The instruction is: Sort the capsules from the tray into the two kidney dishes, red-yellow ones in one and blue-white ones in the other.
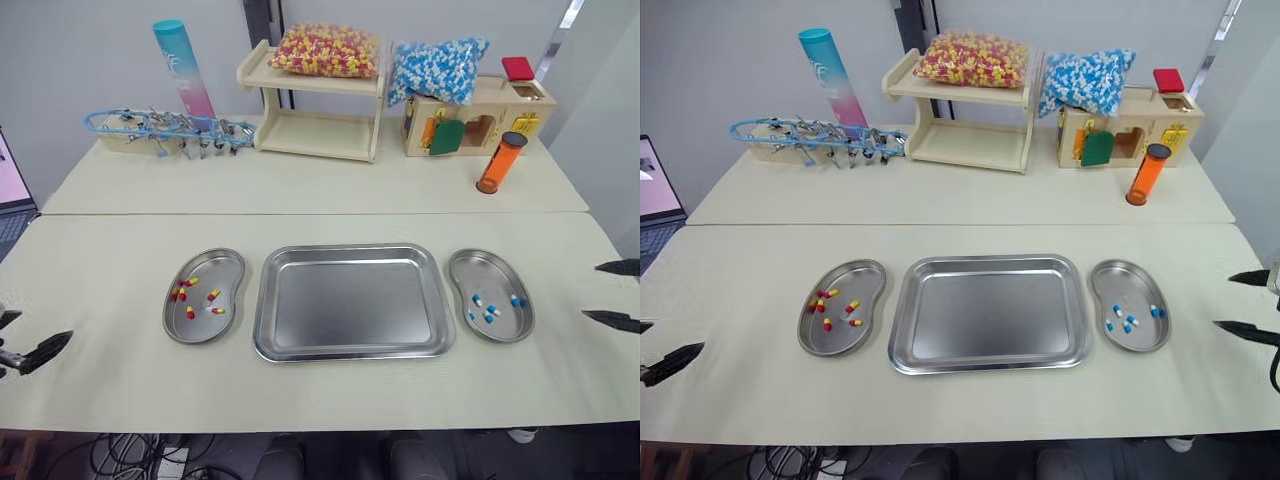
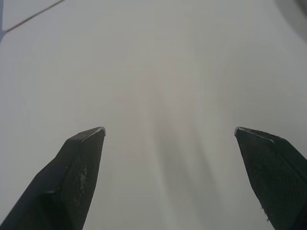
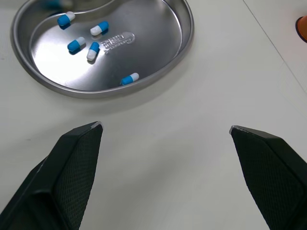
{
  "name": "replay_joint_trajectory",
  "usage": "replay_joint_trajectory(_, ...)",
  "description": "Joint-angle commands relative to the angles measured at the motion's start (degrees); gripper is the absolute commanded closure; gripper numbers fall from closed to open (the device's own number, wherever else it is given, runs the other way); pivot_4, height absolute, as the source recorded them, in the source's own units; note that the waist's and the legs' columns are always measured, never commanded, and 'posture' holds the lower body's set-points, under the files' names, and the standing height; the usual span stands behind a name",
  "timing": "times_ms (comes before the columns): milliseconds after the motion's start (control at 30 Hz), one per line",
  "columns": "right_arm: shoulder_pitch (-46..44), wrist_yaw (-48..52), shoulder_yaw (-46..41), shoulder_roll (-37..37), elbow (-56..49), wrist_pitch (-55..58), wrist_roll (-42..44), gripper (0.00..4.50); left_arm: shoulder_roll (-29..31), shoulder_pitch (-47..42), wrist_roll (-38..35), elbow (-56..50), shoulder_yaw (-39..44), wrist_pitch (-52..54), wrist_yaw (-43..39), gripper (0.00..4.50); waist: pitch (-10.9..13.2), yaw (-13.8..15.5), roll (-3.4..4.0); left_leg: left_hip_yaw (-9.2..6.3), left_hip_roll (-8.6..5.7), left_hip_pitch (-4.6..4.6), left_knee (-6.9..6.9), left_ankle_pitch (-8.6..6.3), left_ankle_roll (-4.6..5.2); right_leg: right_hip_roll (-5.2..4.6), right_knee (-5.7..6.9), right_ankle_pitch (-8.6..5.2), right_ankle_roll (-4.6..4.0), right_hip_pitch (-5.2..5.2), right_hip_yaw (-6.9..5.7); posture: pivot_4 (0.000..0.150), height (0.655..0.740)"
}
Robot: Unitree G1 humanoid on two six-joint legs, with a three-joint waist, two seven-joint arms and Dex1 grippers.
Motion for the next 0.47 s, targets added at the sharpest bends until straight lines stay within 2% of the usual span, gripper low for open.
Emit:
replay_joint_trajectory(33,-4.0,2.2,2.4,-1.5,1.9,-0.8,-1.3,0.01,0.7,1.7,1.8,0.4,2.7,-0.7,0.7,0.0,0.0,0.0,0.02,0.01,0.01,-0.01,0.0,0.0,0.0,0.0,0.0,0.0,0.0,-0.03,0.0,0.15,0.74)
replay_joint_trajectory(333,-8.7,2.7,5.8,-0.6,2.8,-0.4,-2.1,0.01,0.0,2.4,0.6,-1.5,2.8,2.5,-1.5,0.0,0.0,0.0,0.08,0.04,0.01,-0.08,0.01,0.0,0.0,-0.01,0.03,0.0,0.0,-0.1,0.01,0.15,0.74)
replay_joint_trajectory(467,-8.8,2.4,6.3,-0.5,2.2,-0.2,-1.9,0.01,1.0,-0.3,1.0,0.6,1.7,2.4,-1.7,0.0,0.0,0.0,0.08,0.04,0.01,-0.08,0.01,0.0,0.0,-0.01,0.05,0.0,0.0,-0.11,0.02,0.15,0.74)
